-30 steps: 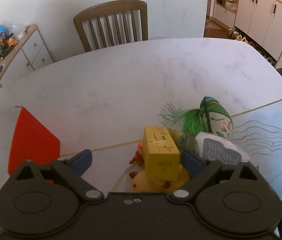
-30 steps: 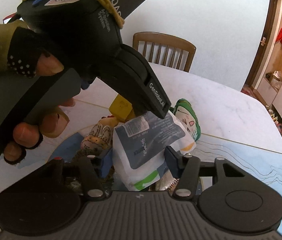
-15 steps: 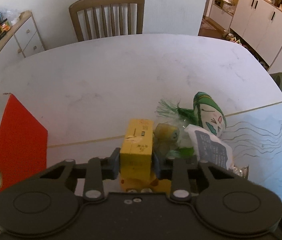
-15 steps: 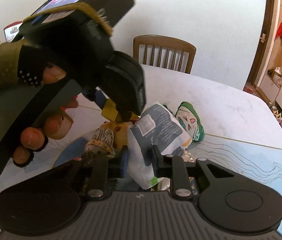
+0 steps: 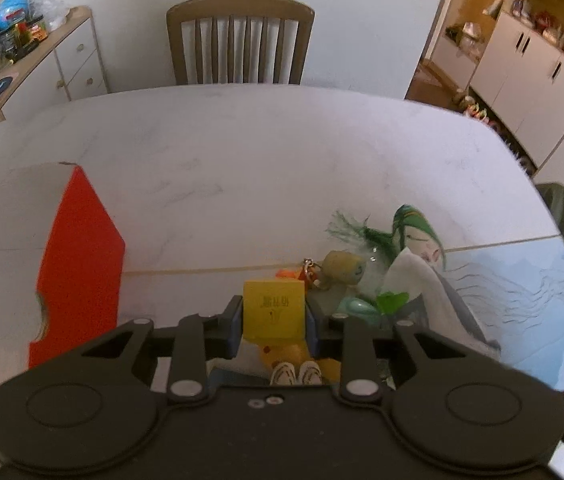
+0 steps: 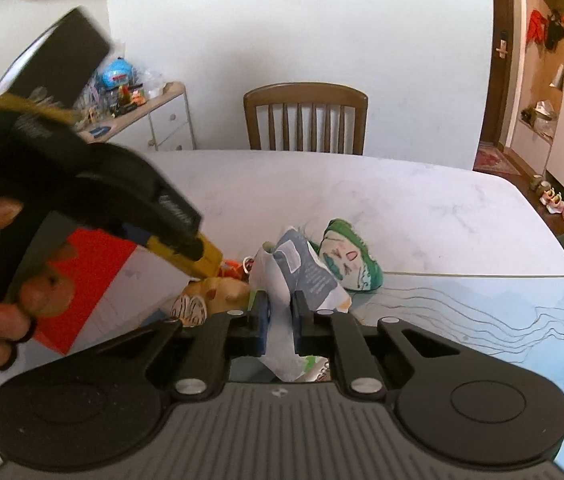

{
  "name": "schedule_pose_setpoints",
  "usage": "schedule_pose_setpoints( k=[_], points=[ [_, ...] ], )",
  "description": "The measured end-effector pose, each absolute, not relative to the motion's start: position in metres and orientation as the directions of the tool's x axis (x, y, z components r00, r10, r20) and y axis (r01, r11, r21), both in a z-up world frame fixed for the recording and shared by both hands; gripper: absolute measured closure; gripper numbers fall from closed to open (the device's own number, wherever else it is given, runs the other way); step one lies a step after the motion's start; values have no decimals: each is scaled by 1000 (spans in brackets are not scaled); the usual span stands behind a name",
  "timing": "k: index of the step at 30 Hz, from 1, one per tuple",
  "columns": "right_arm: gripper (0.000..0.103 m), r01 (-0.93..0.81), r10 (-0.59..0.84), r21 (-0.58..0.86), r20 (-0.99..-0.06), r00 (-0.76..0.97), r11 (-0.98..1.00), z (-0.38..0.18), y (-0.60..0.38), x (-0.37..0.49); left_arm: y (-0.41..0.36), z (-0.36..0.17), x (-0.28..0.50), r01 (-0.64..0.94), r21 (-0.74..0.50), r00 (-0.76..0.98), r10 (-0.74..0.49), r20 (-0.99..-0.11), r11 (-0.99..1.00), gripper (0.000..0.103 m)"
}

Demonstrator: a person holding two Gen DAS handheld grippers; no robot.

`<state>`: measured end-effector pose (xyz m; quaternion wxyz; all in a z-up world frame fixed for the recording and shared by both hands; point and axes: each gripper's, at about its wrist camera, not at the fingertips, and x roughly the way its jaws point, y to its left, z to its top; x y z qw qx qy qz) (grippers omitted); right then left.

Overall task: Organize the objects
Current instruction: 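Grasp the small yellow box with the left gripper while the right gripper grasps the white-grey bag, then carry both items into the red-edged cardboard box and open both grippers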

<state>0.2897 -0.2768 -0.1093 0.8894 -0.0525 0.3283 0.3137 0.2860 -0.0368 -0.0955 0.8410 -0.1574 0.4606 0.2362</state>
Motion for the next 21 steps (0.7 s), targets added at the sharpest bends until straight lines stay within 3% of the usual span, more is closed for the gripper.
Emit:
schedule_pose_setpoints(
  k=[21],
  points=[
    [92,-635,619,188,-538,572,750,-50,-256,268,-32,-24,205,-565,-139,579,271,-769,813,75]
  ],
)
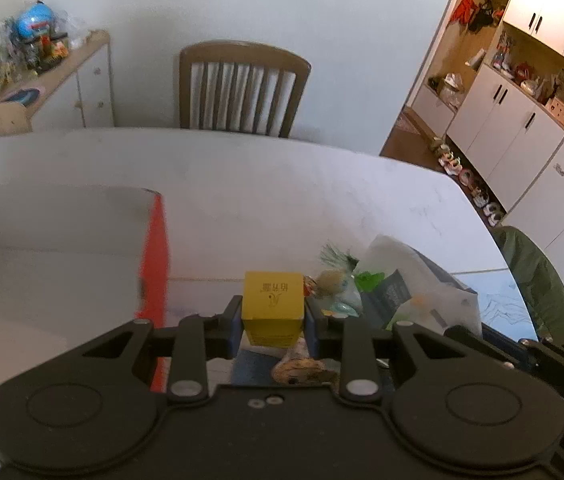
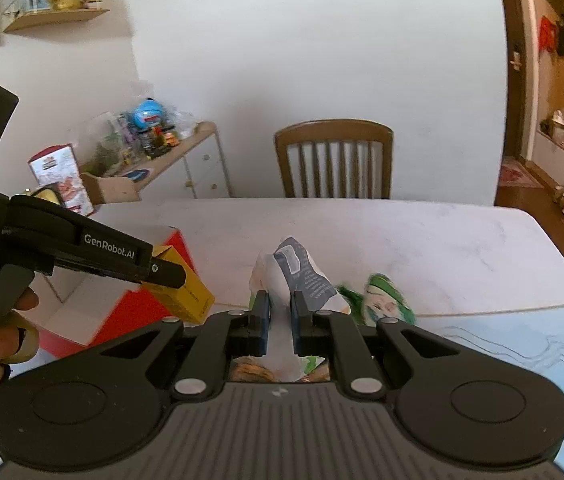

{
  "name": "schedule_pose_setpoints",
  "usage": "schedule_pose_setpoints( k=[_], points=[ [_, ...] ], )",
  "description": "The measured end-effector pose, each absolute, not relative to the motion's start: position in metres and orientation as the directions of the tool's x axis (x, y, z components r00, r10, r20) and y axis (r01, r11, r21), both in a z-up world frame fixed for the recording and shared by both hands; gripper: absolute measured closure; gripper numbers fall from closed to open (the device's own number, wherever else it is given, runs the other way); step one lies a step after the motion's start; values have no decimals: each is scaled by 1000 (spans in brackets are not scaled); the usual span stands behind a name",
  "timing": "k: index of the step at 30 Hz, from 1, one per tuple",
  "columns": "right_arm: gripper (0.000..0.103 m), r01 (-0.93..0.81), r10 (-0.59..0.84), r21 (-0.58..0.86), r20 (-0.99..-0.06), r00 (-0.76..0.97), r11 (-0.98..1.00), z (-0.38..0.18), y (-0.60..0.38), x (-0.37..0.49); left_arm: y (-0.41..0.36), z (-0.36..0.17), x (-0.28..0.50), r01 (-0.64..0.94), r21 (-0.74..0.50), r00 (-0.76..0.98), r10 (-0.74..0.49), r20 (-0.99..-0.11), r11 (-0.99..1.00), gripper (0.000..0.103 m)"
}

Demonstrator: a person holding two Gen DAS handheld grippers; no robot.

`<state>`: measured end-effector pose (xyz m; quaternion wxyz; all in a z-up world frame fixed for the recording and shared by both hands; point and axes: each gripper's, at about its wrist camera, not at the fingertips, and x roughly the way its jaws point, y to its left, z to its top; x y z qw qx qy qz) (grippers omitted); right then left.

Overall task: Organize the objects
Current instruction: 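Carry both items into the red-edged cardboard box and open both grippers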

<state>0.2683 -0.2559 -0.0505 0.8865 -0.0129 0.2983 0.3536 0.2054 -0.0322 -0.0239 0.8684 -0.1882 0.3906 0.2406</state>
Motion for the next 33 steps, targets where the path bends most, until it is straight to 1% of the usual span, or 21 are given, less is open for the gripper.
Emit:
schedule_pose_setpoints(
  k=[2,6,14,20,28,33],
  points=[
    [92,-648,624,172,-530,574,742,-44,-245,263,-29,-18,199,-567,-117,580,294,-760,815,75],
    [92,-664,635,163,-523,568,729,-31,-221,252,-12,-9,180,-571,-142,596,290,-749,809,75],
    [92,-706,662,137,-507,553,695,-14,-154,225,36,1,138,-600,-135,596,327,-733,789,75],
    [92,-740,676,97,-499,542,665,-10,-103,205,74,1,110,-630,-132,577,348,-739,765,75],
    [92,-762,671,73,-533,515,644,-29,-41,194,126,-16,85,-684,-84,509,392,-766,724,75],
    [92,-762,657,104,-589,470,639,-51,-10,203,150,-33,80,-703,-46,468,412,-782,710,75]
  ],
)
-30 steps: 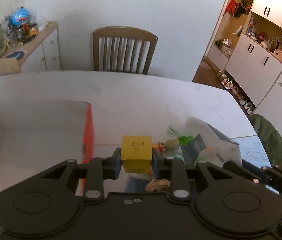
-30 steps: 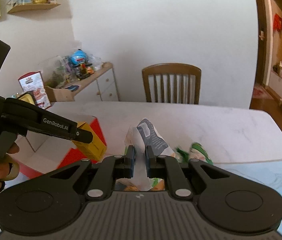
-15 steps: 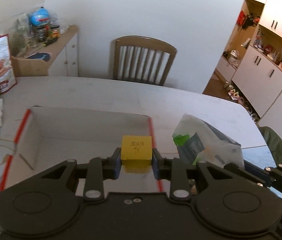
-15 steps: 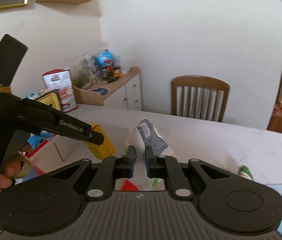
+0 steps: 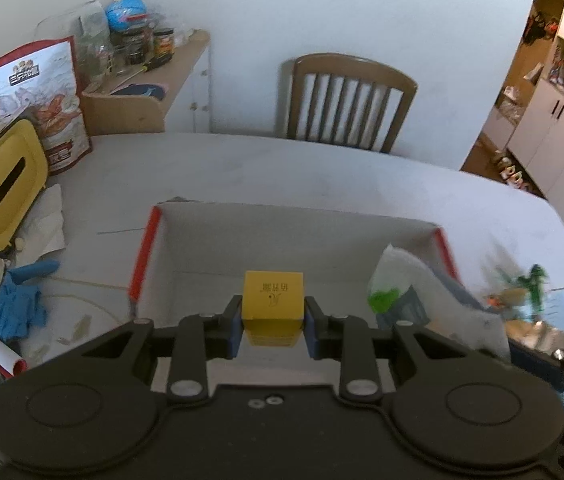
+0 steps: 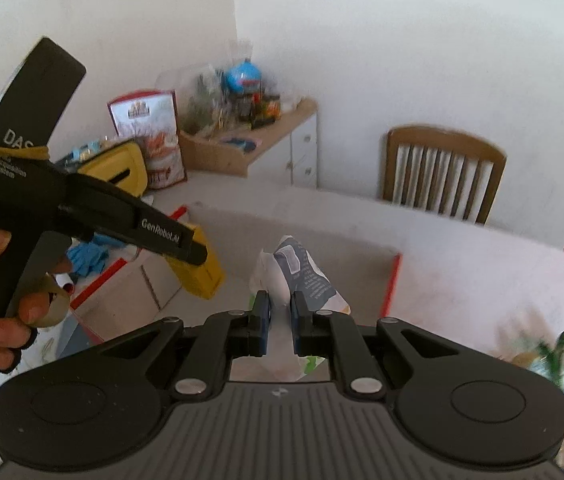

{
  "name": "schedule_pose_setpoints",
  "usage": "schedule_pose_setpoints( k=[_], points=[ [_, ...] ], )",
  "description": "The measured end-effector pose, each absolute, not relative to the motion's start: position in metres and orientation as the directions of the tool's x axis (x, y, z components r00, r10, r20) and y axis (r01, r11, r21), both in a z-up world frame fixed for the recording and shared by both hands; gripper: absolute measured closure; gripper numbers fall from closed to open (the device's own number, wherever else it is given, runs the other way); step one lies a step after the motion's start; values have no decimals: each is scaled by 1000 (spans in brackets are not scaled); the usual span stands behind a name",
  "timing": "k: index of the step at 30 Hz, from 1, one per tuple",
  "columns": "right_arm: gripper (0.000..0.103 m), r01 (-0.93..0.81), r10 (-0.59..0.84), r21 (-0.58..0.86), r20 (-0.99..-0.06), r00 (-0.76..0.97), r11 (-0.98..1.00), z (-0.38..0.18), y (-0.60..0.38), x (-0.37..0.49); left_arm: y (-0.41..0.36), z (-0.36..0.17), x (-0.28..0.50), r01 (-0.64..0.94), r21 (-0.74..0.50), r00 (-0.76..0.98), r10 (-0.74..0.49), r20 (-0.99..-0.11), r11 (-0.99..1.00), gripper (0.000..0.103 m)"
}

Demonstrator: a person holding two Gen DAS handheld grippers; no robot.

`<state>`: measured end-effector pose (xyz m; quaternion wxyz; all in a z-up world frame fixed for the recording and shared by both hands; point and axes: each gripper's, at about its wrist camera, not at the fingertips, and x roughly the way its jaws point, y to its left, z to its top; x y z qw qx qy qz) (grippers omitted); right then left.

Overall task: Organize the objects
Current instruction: 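Carry both items into the red-edged cardboard box and open both grippers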

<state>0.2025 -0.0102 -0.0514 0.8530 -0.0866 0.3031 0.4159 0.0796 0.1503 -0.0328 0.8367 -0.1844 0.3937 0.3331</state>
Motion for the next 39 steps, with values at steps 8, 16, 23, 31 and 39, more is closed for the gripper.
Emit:
schedule_pose_setpoints(
  k=[8,16,23,31,39],
  points=[
    [92,-766,597,53,-662,453,641,-87,27,216,175,-56,87,-701,-9,429,412,-803,713,75],
    [92,-757,561,57,-708,429,651,-109,43,226,189,-71,96,-690,5,415,402,-817,723,75],
    [92,-755,545,59,-729,415,653,-117,51,229,198,-82,102,-686,15,396,391,-831,728,75],
    [92,-732,522,93,-761,385,675,-124,53,231,202,-95,107,-681,15,364,357,-860,732,74],
    [92,-716,525,123,-765,373,687,-121,51,233,200,-102,114,-670,47,311,337,-889,741,74]
  ],
)
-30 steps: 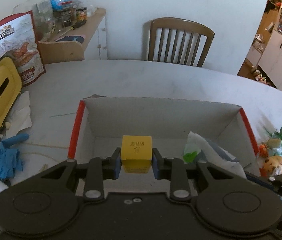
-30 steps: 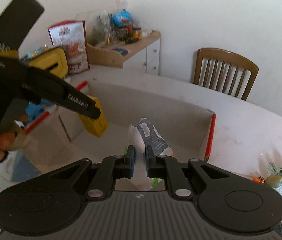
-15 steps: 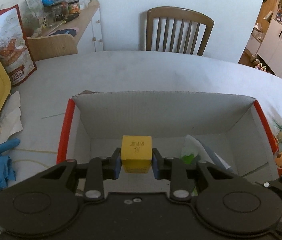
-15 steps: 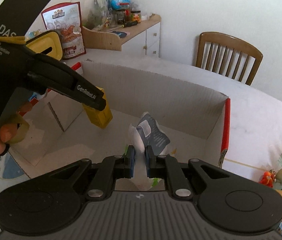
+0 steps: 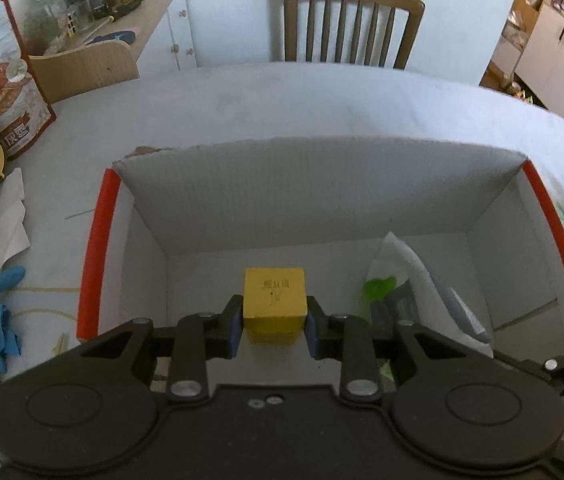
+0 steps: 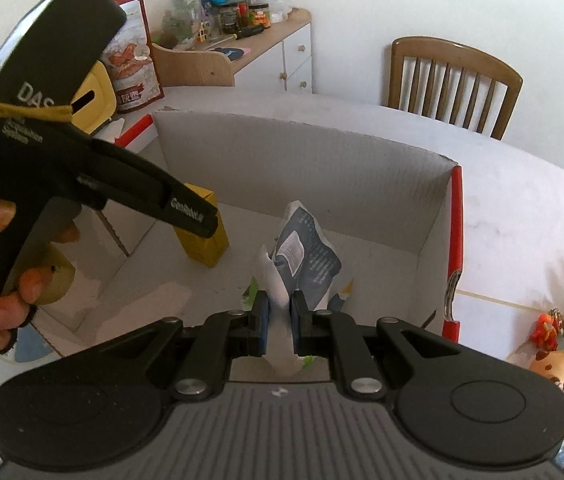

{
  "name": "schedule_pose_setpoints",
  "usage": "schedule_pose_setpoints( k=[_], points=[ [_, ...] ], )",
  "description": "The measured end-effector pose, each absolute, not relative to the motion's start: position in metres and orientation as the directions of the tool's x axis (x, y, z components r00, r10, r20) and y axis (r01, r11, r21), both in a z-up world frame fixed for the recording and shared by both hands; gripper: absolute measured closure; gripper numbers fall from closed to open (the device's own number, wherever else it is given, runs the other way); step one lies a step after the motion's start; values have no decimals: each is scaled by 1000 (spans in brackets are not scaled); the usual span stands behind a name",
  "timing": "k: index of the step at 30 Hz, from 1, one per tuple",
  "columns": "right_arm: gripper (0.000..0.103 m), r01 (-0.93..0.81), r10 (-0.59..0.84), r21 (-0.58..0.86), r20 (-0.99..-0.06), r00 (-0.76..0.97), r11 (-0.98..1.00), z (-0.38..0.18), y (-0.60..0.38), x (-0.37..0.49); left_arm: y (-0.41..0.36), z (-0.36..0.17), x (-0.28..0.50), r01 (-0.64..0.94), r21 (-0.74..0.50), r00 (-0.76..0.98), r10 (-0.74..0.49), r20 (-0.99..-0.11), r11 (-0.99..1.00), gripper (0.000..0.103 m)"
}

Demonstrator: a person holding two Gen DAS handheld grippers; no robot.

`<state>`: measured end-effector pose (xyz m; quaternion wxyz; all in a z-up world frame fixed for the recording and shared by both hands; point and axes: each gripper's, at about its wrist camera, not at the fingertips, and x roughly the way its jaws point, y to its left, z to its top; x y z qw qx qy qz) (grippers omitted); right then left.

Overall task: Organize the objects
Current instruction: 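Carry both items into the red-edged cardboard box and open both grippers, then move both tools back to the pile on the plate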

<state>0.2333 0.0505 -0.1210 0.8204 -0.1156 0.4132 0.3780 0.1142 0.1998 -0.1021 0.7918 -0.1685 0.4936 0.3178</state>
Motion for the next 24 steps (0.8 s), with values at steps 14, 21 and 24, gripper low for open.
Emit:
schedule_pose_setpoints(
  k=[14,21,24],
  points=[
    [84,-708,538,135,-750,384,693,-113,40,228,183,-103,102,-676,39,281,306,-910,736,58],
    [70,-705,560,151,-729,394,693,-102,29,221,165,-89,94,-680,32,311,328,-892,733,45],
    [49,-699,567,153,-715,410,699,-97,22,217,154,-82,93,-678,38,322,343,-882,734,41]
  ],
)
